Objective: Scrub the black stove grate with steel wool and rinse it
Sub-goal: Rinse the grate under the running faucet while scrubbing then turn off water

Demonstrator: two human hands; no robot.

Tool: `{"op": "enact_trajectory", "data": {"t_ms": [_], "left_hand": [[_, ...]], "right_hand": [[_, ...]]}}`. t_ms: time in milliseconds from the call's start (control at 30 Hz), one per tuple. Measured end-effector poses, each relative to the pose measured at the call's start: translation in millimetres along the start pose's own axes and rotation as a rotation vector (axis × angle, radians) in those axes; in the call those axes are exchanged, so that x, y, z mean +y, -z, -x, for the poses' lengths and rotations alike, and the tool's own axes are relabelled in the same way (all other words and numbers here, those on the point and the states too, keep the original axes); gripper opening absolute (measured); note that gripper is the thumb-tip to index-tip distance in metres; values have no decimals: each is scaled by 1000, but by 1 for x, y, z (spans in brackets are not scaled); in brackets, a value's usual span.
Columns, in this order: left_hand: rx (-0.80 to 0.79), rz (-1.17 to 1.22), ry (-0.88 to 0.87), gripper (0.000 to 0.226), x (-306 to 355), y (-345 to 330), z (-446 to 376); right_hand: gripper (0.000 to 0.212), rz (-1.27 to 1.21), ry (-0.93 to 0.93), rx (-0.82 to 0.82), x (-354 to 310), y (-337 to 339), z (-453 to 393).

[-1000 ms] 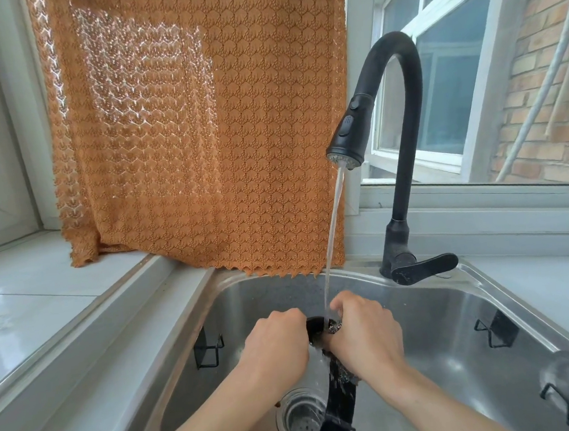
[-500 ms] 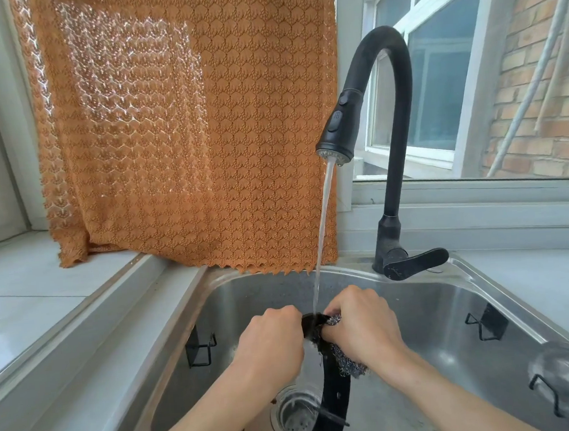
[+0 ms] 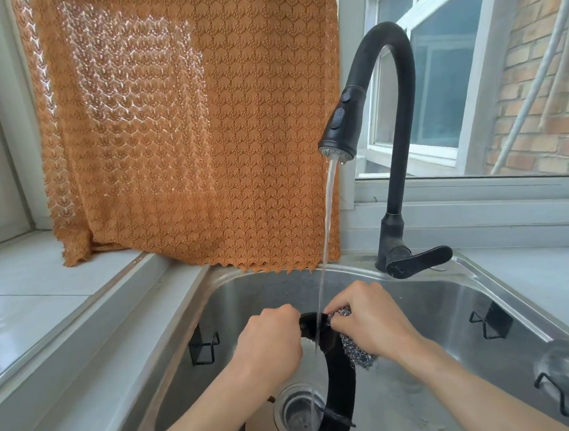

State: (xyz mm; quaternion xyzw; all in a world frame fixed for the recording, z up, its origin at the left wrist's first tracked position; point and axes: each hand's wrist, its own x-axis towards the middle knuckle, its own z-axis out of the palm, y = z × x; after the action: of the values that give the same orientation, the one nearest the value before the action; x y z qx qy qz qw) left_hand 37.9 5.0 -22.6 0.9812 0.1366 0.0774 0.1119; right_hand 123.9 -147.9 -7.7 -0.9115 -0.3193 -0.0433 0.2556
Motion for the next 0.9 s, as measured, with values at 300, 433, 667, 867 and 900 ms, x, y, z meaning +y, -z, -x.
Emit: {"op": "enact_trajectory", "data": {"t_ms": [300, 433, 667, 867, 900], "left_hand": [[-38, 33, 45, 12, -9, 4, 2], [-50, 20, 50, 15, -9, 7, 5], [-51, -13, 84, 11, -8, 14, 9], [-38, -25, 90, 10, -6, 16, 12], [-37, -21, 90, 10, -6, 16, 13]], "right_hand": [[22, 98, -174, 68, 33, 7, -3], [35, -6, -133, -236, 37, -4, 2], [23, 7, -57, -193, 30, -7, 2], [20, -13, -5, -162, 24, 1, 5], [20, -7, -1, -161, 24, 2, 6]]}}
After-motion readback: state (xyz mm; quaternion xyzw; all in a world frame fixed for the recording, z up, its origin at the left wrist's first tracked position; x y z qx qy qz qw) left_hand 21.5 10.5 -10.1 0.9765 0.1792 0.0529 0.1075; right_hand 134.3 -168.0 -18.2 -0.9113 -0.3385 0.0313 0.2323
